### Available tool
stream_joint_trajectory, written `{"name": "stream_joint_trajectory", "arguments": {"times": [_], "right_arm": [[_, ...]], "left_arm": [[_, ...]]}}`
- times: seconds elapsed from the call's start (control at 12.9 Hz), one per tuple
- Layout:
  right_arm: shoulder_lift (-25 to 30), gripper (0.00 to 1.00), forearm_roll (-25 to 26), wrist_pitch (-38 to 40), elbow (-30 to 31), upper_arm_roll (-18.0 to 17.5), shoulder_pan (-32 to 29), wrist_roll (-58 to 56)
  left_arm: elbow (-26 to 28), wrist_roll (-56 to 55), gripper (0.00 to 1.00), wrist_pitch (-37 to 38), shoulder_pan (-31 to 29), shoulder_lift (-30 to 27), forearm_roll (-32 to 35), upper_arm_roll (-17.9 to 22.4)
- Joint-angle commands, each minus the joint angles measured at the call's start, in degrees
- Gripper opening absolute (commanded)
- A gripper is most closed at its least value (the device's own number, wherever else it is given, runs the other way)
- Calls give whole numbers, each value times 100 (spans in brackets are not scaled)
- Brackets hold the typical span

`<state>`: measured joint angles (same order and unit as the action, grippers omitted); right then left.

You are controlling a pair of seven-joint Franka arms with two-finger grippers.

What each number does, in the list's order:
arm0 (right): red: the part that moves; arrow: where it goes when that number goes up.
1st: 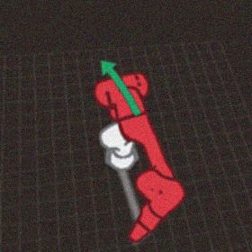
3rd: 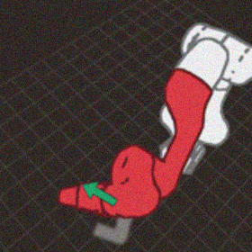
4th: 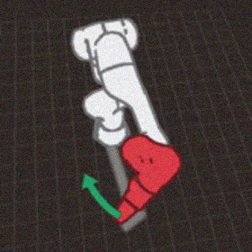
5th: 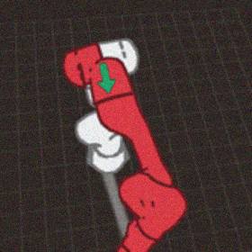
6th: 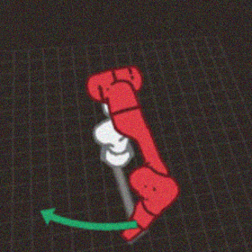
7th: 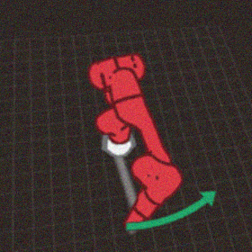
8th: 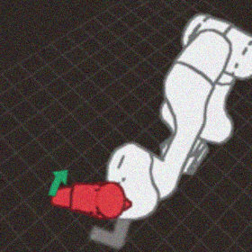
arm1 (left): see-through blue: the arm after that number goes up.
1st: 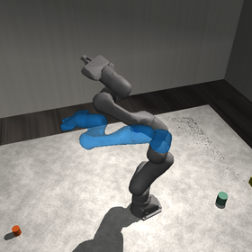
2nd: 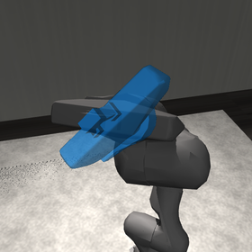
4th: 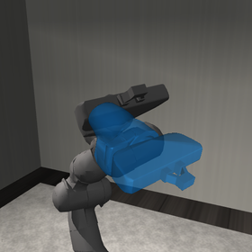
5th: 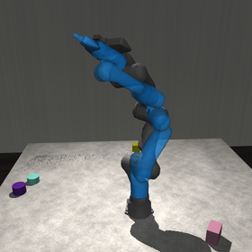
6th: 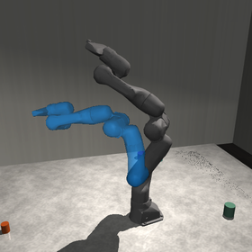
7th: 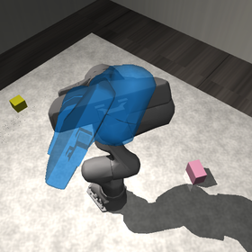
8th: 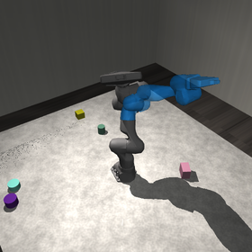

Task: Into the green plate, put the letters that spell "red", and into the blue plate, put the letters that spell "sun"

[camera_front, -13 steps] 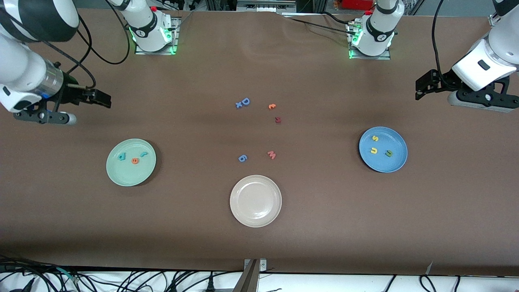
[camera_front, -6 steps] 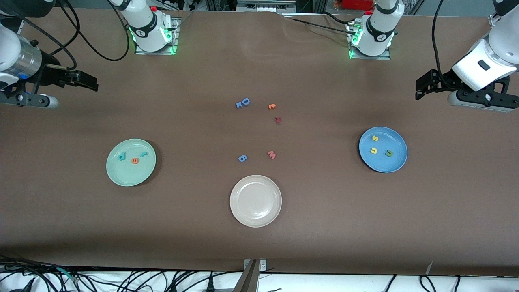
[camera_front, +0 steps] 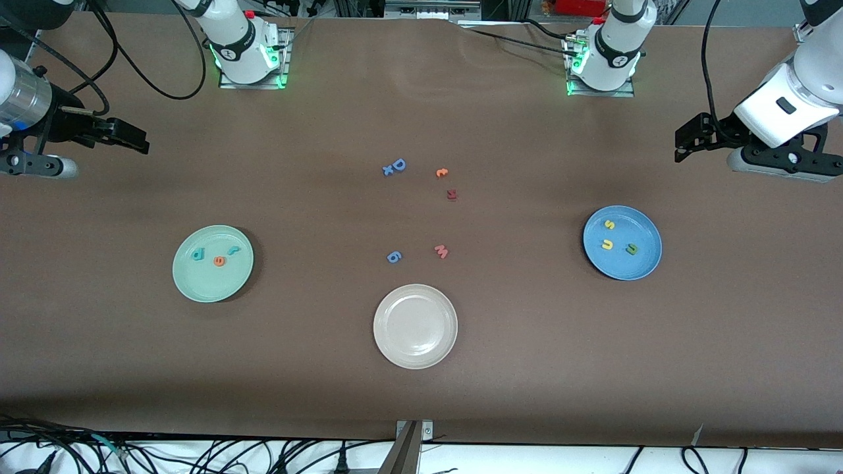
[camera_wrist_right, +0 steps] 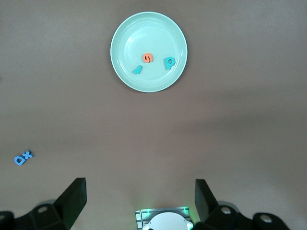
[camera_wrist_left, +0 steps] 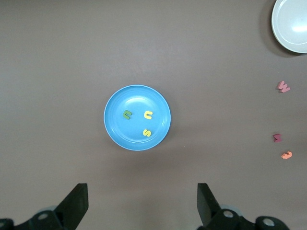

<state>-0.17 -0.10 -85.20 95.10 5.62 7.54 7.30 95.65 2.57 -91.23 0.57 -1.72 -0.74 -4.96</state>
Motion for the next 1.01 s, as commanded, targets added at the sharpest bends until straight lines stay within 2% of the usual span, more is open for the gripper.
{"name": "stream_joint_trajectory", "arguments": {"times": [0.0, 0.23, 0.93], "right_arm": [[-17, 100, -96, -5, -53, 27, 2, -185], [-228, 100, -87, 47, -333, 9, 20, -194], [-246, 100, -104, 48, -343, 18, -16, -185]], "left_arm": [[7, -37, 100, 62, -39, -66, -137, -5], [7, -37, 100, 62, -30, -66, -137, -5], [-2, -37, 100, 62, -30, -48, -137, -5]]}}
